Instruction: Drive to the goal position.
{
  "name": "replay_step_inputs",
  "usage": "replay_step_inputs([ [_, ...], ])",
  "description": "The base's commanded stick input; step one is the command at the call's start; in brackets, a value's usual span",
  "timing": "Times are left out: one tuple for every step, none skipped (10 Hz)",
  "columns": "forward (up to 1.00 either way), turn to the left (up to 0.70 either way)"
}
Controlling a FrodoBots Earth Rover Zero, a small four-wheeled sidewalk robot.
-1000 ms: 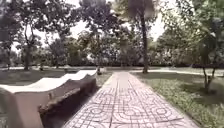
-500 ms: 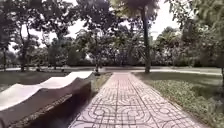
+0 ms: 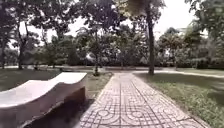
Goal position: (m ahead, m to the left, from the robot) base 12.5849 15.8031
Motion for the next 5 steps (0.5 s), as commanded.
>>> replay_step_inputs([
  [1.0, 0.0],
  [1.0, 0.0],
  [1.0, 0.0],
  [1.0, 0.0],
  [0.96, 0.0],
])
